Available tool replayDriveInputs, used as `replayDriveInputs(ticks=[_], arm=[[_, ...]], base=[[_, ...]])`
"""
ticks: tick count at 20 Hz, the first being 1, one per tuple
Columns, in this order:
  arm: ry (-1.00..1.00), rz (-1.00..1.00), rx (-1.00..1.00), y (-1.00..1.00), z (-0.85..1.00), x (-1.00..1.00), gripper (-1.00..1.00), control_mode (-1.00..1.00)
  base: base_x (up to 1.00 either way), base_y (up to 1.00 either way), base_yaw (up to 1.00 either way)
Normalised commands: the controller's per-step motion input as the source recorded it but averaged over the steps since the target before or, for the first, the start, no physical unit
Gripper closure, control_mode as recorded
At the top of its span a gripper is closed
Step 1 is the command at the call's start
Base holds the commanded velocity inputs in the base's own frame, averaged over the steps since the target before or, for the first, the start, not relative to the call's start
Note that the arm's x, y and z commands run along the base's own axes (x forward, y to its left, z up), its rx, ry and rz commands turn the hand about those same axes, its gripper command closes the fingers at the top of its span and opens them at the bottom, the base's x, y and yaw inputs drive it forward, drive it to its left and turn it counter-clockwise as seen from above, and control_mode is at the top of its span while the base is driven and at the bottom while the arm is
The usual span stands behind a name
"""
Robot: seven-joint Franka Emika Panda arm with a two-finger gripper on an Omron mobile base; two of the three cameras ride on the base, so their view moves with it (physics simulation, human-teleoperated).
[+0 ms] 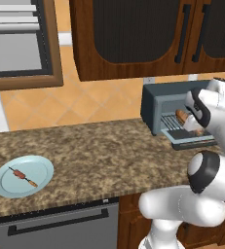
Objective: Pick up the kebab skewer and baguette bread, and place them inside the toaster oven. Close the toaster oven door and start by setting the timer.
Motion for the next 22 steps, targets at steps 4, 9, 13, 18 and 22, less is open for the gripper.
replayDriveInputs(ticks=[4,9,13,18,22], arm=[[0.0,0.0,-0.05,-0.01,-0.01,0.37,1.0,-1.0],[0.0,0.0,0.0,-0.07,0.0,0.32,1.0,-1.0],[0.0,0.0,0.0,-0.23,-0.13,0.36,1.0,-1.0],[-0.02,0.0,0.0,-0.24,-0.21,0.33,1.0,-1.0],[-0.05,0.0,0.0,-0.12,-0.02,0.26,1.0,-1.0]], base=[[0.0,0.0,0.0],[0.0,0.0,0.0],[0.0,0.0,0.0],[0.0,0.0,0.0],[0.0,0.0,0.0]])
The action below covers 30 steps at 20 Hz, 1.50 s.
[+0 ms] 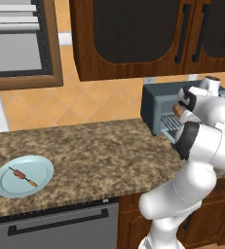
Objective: Pick up the kebab skewer and baguette bread, and place them inside the toaster oven. Close the toaster oven door and start by setting the timer.
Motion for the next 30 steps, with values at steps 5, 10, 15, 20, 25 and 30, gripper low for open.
replayDriveInputs(ticks=[5,10,15,20,25,30], arm=[[-0.03,0.0,0.0,0.0,-0.05,0.21,1.0,-1.0],[-0.01,0.0,0.0,0.0,-0.17,0.15,1.0,-1.0],[0.0,0.0,0.0,0.0,-0.02,0.1,1.0,-1.0],[0.0,0.0,0.0,0.0,0.0,0.1,1.0,-1.0],[0.0,0.0,0.0,0.0,-0.01,0.09,1.0,-1.0],[-0.01,0.0,0.0,0.0,-0.03,0.04,-1.0,-1.0]], base=[[0.0,0.0,0.0],[0.0,0.0,0.0],[0.0,0.0,0.0],[0.0,0.0,0.0],[0.0,0.0,0.0],[0.0,0.0,0.0]])
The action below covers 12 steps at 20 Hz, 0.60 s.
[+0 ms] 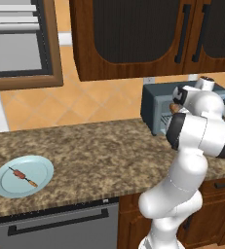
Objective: Pick up the kebab skewer and baguette bread, and place them inside the toaster oven. Close the toaster oven door and start by setting the timer.
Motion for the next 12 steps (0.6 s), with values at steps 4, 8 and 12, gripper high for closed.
replayDriveInputs(ticks=[4,8,12], arm=[[0.0,0.0,0.0,0.0,-0.08,0.1,-1.0,-1.0],[0.0,0.0,0.0,0.0,-0.06,0.13,-1.0,-1.0],[0.0,0.0,0.0,0.0,-0.01,0.07,-1.0,-1.0]], base=[[0.0,0.0,0.0],[0.0,0.0,0.0],[0.0,0.0,0.0]])
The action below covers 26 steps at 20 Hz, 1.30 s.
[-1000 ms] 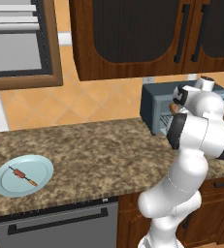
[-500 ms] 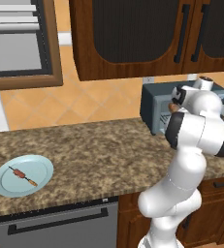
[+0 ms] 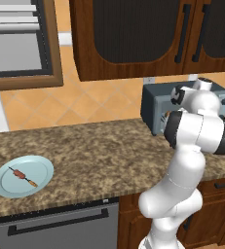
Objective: Pick up the kebab skewer and baguette bread, and place them inside the toaster oven. Close the toaster oven door and start by setting the timer.
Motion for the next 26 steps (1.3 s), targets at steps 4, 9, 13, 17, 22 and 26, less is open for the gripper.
replayDriveInputs(ticks=[4,9,13,17,22,26], arm=[[-0.04,0.0,0.0,0.0,0.38,-0.12,-1.0,-1.0],[-0.08,-0.03,0.0,0.04,0.57,-0.74,-1.0,-1.0],[-0.12,-0.18,0.0,0.37,0.35,-1.0,-1.0,-1.0],[-0.02,-0.13,0.0,0.96,0.08,-0.98,-1.0,-1.0],[0.0,-0.01,-0.02,1.0,0.0,-0.64,-1.0,-1.0],[-0.02,0.0,-0.09,1.0,0.0,-0.56,-1.0,-1.0]], base=[[0.0,0.0,0.0],[0.0,0.0,0.0],[0.0,0.0,0.0],[0.0,0.0,0.0],[0.0,0.0,0.0],[0.0,0.0,0.0]])
